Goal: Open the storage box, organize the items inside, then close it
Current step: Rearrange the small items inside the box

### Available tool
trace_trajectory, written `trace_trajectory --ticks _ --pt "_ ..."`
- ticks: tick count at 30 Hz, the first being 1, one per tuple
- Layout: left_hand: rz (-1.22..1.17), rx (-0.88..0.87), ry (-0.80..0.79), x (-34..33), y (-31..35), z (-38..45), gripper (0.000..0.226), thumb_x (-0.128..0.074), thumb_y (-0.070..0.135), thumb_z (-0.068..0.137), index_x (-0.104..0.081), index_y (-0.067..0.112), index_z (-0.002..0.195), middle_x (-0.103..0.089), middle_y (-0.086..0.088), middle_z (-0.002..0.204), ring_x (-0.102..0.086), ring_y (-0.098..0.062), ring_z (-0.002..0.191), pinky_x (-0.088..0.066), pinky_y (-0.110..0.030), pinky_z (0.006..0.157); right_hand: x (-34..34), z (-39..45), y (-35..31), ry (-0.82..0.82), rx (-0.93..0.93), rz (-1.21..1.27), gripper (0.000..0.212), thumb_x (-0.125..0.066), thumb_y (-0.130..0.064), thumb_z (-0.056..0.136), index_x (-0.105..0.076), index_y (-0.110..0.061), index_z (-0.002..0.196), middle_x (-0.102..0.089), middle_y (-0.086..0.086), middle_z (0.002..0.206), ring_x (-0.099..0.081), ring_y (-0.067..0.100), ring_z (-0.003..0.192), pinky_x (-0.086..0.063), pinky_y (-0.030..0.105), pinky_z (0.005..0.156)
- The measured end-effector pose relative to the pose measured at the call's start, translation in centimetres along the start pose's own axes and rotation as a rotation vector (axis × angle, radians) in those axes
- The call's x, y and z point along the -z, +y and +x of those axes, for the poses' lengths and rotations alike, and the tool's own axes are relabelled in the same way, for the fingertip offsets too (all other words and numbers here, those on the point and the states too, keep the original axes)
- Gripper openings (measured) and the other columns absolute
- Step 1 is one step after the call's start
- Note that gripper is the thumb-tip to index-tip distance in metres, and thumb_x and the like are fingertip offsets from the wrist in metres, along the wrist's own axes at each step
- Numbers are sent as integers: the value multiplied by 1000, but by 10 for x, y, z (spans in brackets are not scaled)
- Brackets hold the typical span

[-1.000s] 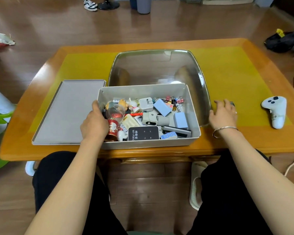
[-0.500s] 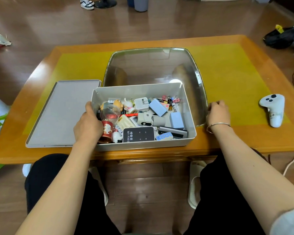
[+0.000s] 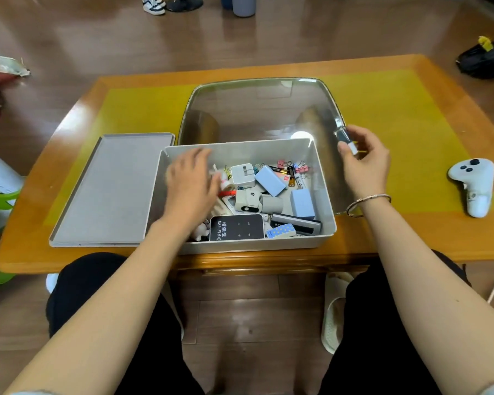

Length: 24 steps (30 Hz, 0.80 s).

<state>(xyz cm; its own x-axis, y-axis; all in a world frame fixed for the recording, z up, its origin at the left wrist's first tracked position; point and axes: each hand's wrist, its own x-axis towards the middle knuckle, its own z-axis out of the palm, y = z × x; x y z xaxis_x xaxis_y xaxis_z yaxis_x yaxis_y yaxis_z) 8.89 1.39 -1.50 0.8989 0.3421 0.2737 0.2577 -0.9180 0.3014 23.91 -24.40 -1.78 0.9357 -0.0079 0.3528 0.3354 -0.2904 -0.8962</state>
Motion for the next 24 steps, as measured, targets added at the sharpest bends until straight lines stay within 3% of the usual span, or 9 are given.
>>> trace_trajectory --ticks 2,5,7,10,13,17,24 --pt "-90 -183 -120 -5 26 14 47 -50 30 96 -39 17 140 -42 -5 142 -36 -24 131 -29 -43 109 -9 1 -8 -70 26 36 31 -63 -5 83 -64 -21 109 -64 -7 103 -58 -5 91 -45 11 82" --pt "-113 -363 -281 -20 58 33 45 -52 28 95 -41 22 139 -43 -3 141 -37 -22 130 -33 -42 107 -24 2 -8 -233 44 2 28 -61 -5 86 -65 -15 112 -66 -2 106 -60 6 94 -46 18 82" --pt "-2 -411 -394 -33 70 44 47 -53 33 94 -43 25 139 -39 -2 145 -35 -24 131 -31 -42 106 -27 2 -5 -281 92 -46 29 -59 -7 88 -65 -15 115 -64 -3 104 -53 -4 82 -40 10 74" --pt "135 -404 -527 -52 78 53 44 -56 42 90 -50 29 132 -43 -1 142 -36 -27 127 -31 -40 100 -25 5 -3 -304 133 -68 33 -58 -2 87 -64 -21 114 -63 -7 103 -51 -7 82 -35 7 73" --pt "118 -367 -495 -65 79 56 41 -61 42 86 -55 27 123 -50 -4 131 -41 -30 117 -35 -39 96 -26 5 -4 -367 102 -78 32 -58 1 86 -65 -15 113 -63 -2 107 -52 -13 83 -37 2 73" --pt "46 -344 -411 -62 82 55 35 -64 38 77 -58 23 108 -54 -4 113 -47 -29 100 -38 -36 91 -28 1 -5 -428 134 -145 28 -59 1 86 -65 -10 111 -62 -5 106 -55 3 97 -37 -1 81" --pt "-265 -260 -224 -27 64 33 24 -62 31 80 -56 19 100 -55 3 105 -42 -22 98 -32 -33 86 -30 4 -7 -438 216 -228 26 -61 -8 86 -65 -15 111 -60 -9 103 -55 5 98 -36 0 84"
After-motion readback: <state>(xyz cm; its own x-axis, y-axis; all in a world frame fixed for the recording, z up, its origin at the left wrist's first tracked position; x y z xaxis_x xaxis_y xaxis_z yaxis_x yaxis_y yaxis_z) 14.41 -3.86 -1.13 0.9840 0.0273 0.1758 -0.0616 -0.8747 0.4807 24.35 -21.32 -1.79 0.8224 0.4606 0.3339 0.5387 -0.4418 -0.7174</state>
